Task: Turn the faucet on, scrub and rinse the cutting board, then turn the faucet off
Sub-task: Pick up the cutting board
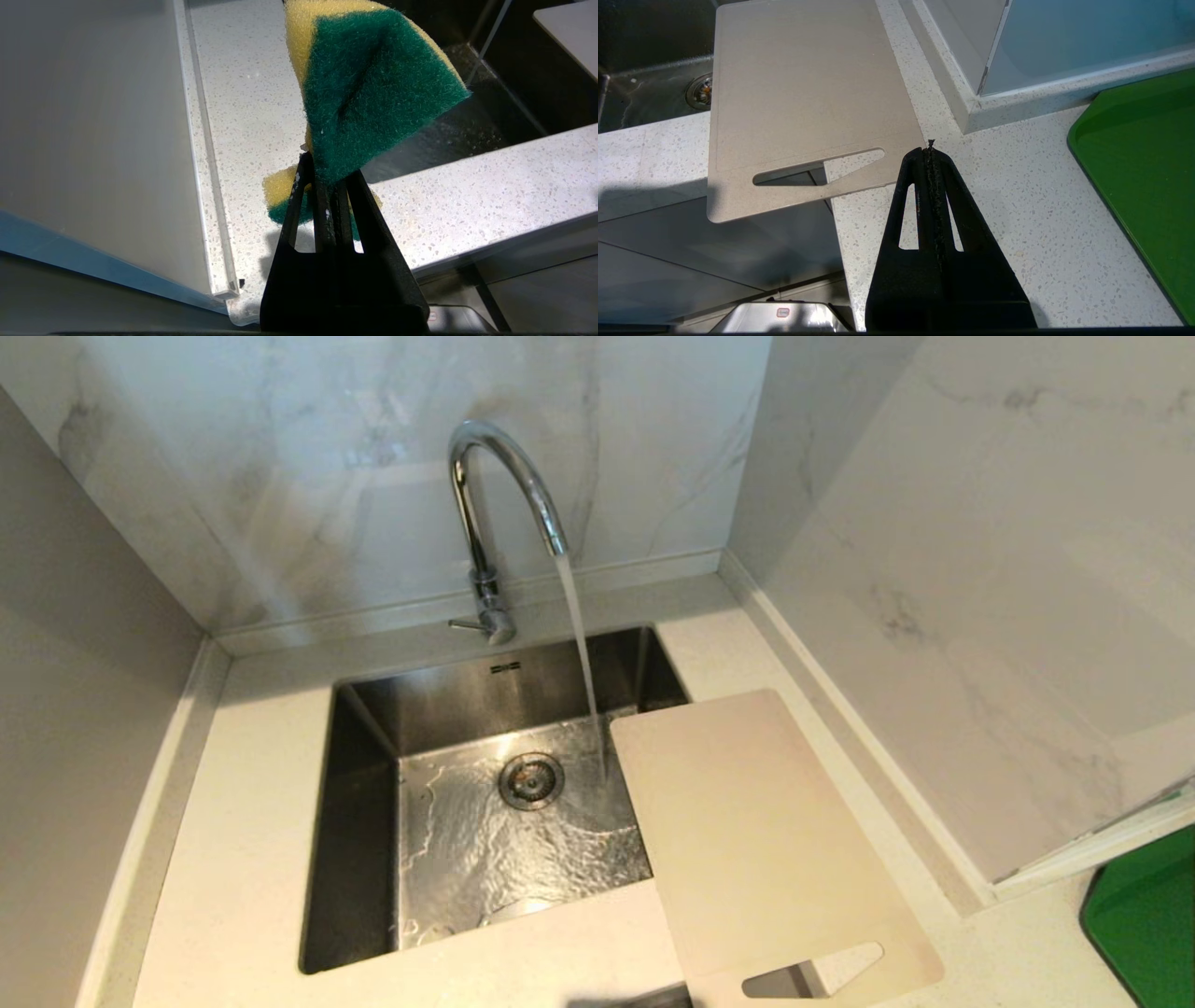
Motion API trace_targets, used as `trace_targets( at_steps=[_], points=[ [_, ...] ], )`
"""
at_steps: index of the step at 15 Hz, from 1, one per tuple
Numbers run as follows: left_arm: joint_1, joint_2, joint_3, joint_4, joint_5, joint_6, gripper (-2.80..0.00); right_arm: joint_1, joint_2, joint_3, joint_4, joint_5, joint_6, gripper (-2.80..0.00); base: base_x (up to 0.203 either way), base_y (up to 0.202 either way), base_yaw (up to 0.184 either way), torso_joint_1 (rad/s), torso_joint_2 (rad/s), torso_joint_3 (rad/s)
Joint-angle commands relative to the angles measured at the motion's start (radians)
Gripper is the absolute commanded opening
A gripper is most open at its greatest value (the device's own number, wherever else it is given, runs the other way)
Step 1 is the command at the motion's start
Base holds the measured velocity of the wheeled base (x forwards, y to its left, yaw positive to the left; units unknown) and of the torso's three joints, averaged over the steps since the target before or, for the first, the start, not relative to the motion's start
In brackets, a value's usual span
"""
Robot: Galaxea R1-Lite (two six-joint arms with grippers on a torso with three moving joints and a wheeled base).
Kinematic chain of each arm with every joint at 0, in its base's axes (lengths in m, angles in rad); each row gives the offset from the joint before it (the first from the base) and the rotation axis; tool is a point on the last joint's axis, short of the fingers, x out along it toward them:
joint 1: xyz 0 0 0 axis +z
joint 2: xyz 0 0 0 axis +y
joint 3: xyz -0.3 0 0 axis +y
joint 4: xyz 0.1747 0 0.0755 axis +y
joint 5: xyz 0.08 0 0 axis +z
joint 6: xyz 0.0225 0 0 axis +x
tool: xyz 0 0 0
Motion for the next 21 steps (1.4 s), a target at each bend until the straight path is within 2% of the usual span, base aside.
trace_targets(
  at_steps=[1,4,21],
  points=[
    [0.000,0.000,-0.001,0.003,0.001,-0.003,-2.80,0.000,0.000,0.002,0.000,0.000,0.000,-2.80,0.000,0.000,0.000,0.000,0.00,0.000],
    [-0.001,0.000,-0.008,0.030,0.004,-0.032,-2.80,0.000,0.000,0.002,0.000,0.000,0.003,-2.80,0.000,0.000,0.000,0.000,0.00,0.000],
    [-0.001,0.000,-0.015,0.056,0.007,-0.049,-2.80,0.000,0.001,0.002,0.002,-0.001,0.008,-2.80,0.000,0.000,0.000,0.000,0.00,0.000]
  ],
)
